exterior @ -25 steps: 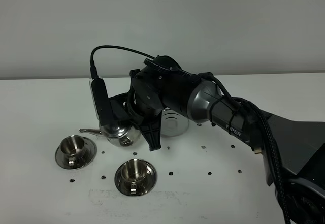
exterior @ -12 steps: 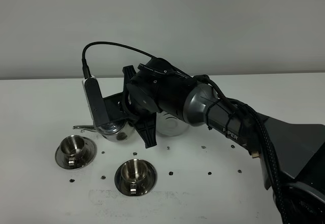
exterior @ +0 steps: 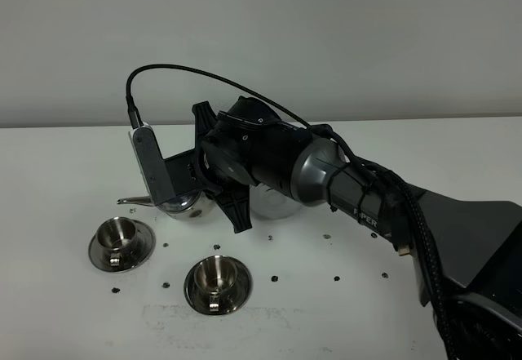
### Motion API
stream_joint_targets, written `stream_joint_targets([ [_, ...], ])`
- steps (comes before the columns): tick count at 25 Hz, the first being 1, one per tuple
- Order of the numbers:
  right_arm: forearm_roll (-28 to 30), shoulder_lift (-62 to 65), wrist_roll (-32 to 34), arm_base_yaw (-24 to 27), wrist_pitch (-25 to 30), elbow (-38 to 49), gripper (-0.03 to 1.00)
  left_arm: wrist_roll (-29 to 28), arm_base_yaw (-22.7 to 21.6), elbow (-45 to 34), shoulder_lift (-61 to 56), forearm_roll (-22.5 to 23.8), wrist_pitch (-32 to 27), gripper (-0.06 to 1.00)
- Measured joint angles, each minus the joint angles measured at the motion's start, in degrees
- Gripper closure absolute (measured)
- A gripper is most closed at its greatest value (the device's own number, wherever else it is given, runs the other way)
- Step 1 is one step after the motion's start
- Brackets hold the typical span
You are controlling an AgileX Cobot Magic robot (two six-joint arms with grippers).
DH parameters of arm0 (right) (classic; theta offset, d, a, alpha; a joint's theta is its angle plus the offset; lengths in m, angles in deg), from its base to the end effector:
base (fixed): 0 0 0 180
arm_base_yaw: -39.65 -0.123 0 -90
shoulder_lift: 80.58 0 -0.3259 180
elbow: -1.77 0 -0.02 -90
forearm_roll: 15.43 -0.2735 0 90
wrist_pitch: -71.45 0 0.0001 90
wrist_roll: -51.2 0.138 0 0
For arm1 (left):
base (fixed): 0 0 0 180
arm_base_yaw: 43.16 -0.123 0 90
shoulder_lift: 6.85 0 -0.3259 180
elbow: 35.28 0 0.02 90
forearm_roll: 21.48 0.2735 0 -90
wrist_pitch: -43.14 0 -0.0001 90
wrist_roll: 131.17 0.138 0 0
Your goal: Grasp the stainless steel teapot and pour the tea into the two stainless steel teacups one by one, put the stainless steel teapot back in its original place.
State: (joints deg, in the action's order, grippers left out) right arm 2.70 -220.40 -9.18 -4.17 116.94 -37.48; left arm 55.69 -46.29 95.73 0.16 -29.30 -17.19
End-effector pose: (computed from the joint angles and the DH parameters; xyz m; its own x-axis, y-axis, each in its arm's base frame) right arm 0.4537 0.3929 0.1930 0.3889 -0.9212 0.0069 -0.7306 -0.3130 -0.6068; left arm 0.0160 -0.0155 0.2719 -0.4360 0.0277 -0.8995 0.0745 0.9972 -0.0054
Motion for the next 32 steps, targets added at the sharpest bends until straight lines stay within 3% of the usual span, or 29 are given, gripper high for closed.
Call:
stream_joint_targets([
  [32, 10.24, -2.89, -0.27, -2.63, -2.97, 0.0, 0.77, 0.0, 0.0, 0.0, 0.0, 0.0, 0.0, 0.37],
])
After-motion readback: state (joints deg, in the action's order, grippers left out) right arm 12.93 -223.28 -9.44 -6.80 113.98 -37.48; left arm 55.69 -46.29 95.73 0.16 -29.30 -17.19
